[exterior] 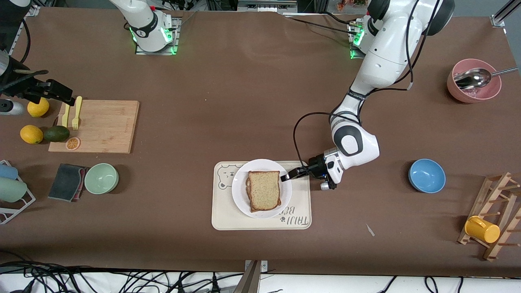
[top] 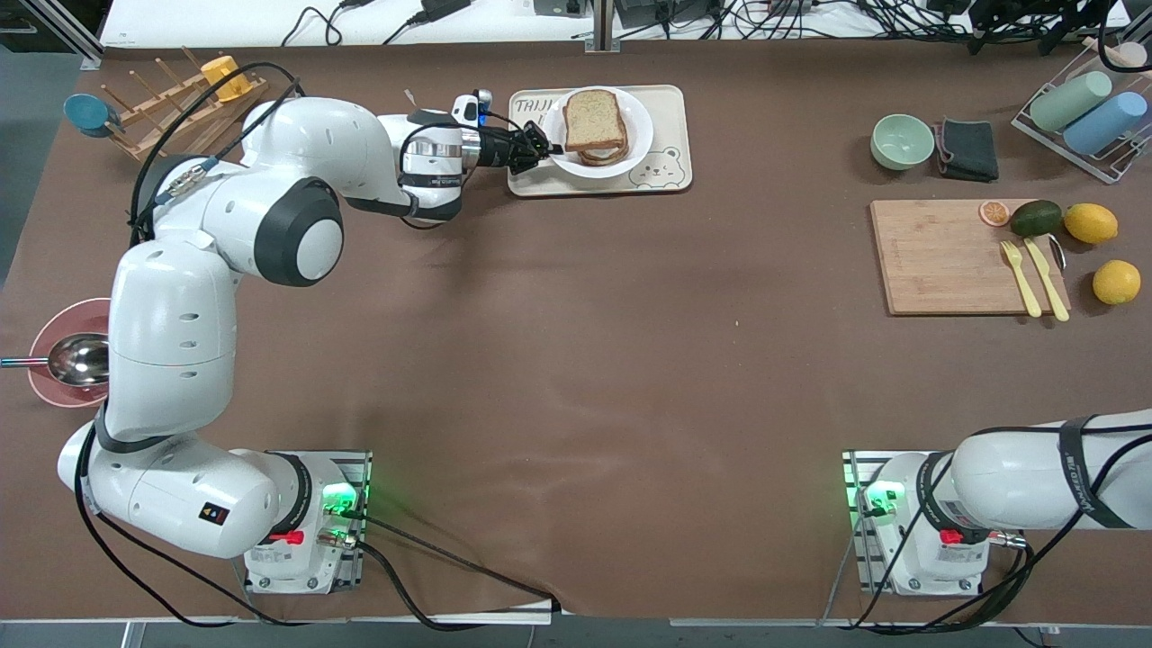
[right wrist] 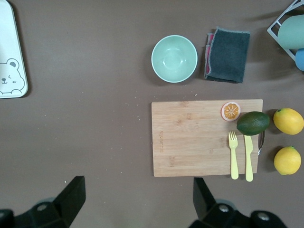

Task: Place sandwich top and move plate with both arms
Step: 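Slide the plate with the left gripper onto the bear tray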

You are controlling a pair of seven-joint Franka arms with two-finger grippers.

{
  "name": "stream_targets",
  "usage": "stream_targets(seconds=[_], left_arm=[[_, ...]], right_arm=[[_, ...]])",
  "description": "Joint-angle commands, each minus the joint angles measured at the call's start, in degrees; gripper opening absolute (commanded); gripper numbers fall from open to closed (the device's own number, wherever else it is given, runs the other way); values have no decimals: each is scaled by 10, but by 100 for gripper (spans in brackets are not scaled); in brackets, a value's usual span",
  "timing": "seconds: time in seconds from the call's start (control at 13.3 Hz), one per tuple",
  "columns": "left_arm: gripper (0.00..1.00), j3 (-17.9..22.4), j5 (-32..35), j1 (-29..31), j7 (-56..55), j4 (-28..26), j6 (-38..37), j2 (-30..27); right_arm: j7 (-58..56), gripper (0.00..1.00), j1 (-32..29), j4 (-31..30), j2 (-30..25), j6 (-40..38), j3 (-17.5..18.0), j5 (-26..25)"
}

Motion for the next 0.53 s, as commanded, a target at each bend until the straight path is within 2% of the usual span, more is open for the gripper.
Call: stream_targets(seconds=[0.0,0.45], left_arm=[[0,3,12,-6,-12,23,3,9],[0,3,14,-6,-10,21,3,12]], right_arm=[[-9,100,-6,2,-6,-9,2,9],[-8,100,-6,2,-8,-17,3,9]])
